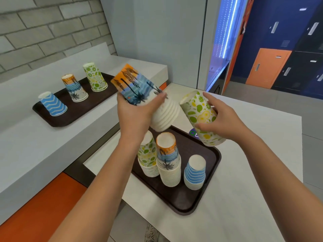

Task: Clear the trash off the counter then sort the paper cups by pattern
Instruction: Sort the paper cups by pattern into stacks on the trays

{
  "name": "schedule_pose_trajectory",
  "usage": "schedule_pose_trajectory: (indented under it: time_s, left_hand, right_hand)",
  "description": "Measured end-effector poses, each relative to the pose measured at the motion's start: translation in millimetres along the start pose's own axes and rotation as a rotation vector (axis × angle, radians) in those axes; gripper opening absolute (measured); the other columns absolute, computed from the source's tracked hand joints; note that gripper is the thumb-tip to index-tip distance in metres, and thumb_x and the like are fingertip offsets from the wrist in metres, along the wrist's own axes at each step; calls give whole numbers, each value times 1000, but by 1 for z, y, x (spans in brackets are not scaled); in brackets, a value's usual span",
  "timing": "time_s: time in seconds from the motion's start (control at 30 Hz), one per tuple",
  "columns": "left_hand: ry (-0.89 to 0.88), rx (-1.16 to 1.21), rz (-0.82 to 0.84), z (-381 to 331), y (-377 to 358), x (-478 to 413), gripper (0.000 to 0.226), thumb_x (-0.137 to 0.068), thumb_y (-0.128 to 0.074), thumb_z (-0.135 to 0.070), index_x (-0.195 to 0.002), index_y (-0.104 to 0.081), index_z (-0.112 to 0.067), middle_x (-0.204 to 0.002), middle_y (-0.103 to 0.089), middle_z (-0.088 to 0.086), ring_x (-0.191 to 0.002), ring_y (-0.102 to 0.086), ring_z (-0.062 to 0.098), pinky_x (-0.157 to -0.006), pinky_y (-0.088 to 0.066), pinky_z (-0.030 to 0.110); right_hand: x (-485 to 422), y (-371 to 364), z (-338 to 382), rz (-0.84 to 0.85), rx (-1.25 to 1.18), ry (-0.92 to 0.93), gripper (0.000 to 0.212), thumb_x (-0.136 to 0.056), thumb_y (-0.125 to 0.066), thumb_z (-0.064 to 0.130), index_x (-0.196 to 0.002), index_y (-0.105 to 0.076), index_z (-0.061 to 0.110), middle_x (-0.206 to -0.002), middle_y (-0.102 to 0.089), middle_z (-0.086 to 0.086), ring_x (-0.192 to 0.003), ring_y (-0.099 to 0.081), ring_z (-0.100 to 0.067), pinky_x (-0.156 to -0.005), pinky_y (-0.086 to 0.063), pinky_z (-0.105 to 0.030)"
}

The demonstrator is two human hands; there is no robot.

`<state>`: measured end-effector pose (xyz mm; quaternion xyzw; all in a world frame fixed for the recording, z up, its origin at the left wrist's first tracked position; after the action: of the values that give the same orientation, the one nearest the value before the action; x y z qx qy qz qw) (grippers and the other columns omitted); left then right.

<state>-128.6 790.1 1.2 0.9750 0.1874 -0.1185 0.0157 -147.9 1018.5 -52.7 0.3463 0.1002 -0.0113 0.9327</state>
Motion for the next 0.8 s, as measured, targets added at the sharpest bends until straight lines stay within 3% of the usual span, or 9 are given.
schedule_pose_trajectory:
  time_s: [0.07,0.13,0.27,0.37,0.47,0.6,0.7,0.8]
  left_hand:
    - [-29,-113,60,11,7,20,72,-54,-90,-27,-114,-50,-26,-104,-65,-18,-93,-62,-9,-81,-52,17]
    - [-24,-165,98,28,10,37,78,-50,-91,-30,-115,-48,-30,-104,-64,-22,-94,-61,-12,-82,-51,18]
    - [4,-244,225,71,4,63,85,-51,-93,-23,-116,-39,-39,-100,-55,-33,-92,-52,-27,-77,-43,-2]
    - [15,-301,364,102,-1,73,86,-55,-92,-27,-112,-33,-52,-111,-49,-33,-102,-47,-27,-82,-37,-4]
    - [33,-309,384,115,-4,75,89,-55,-91,-29,-109,-28,-60,-114,-44,-36,-109,-47,-18,-91,-38,1]
    - [-34,-318,364,122,-5,72,96,-48,-93,-34,-125,-35,-42,-122,-44,-20,-122,-44,-1,-104,-43,23]
    - [-102,-375,331,125,2,75,112,-42,-91,-47,-137,-37,-20,-128,-39,-9,-127,-39,3,-107,-38,22]
    - [-196,-317,256,123,19,83,96,-53,-84,-53,-133,-41,-21,-126,-41,-15,-121,-43,1,-102,-40,17]
  right_hand:
    - [-11,-3,1,-19,-98,-24,90,-65,-84,24,-143,-39,32,-125,-57,1,-108,-58,-18,-95,-50,-39]
    - [-22,-7,6,-43,-224,-35,81,-67,-84,20,-138,-45,28,-120,-60,4,-103,-62,-16,-91,-53,-39]
    - [-50,-19,27,-88,-460,-45,81,-69,-83,15,-138,-41,22,-125,-56,0,-104,-63,-17,-87,-55,-35]
    - [-69,-29,49,-47,-672,-35,76,-73,-79,6,-136,-38,16,-127,-56,-2,-105,-62,-15,-84,-55,-30]
    - [-83,-50,68,96,-759,-22,70,-73,-77,0,-130,-38,15,-122,-56,-3,-105,-61,-15,-84,-54,-28]
    - [-88,-88,73,361,-650,-1,79,-70,-81,6,-135,-37,16,-126,-57,-2,-112,-61,-17,-90,-54,-32]
    - [-89,-106,68,513,-595,24,85,-67,-84,12,-137,-36,20,-127,-58,2,-114,-60,-12,-95,-52,-34]
    - [-91,-113,63,650,-529,49,85,-69,-83,10,-138,-35,19,-127,-60,4,-117,-58,-8,-99,-50,-34]
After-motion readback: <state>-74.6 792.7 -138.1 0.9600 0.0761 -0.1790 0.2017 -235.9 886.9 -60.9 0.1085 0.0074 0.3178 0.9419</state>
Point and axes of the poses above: each hand's wrist, its own x-axis away from the middle knuckle, its own y-axis out of the back of the hand, z = x × y, the point moved 1 cm from there along -x, towards the middle knuckle
